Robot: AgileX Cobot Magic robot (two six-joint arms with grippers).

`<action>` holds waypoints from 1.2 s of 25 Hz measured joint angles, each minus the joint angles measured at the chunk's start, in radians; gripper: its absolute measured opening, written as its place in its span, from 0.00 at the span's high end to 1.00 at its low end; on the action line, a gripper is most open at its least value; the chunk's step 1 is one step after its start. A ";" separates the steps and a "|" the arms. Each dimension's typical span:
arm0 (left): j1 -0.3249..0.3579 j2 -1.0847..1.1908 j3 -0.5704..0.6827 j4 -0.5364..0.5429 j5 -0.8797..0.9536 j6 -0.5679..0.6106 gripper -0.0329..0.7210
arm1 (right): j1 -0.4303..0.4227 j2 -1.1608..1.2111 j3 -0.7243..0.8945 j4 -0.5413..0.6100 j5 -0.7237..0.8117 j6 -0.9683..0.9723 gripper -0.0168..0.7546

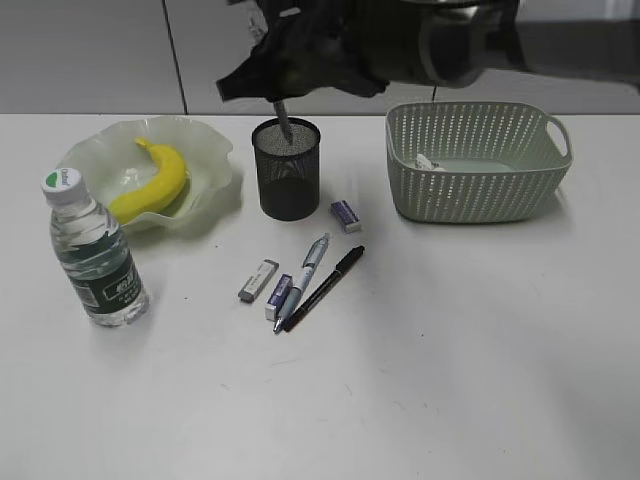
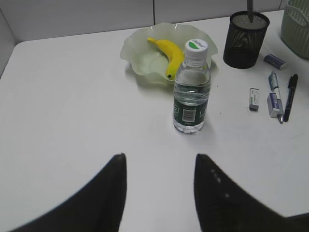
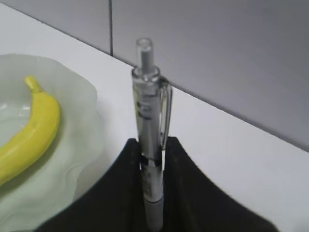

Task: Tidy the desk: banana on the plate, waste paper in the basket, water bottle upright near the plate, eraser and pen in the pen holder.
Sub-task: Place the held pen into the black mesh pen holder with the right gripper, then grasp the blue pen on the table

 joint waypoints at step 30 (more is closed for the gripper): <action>0.000 0.000 0.000 0.000 0.000 0.000 0.50 | -0.040 -0.285 0.001 0.376 0.578 -0.418 0.41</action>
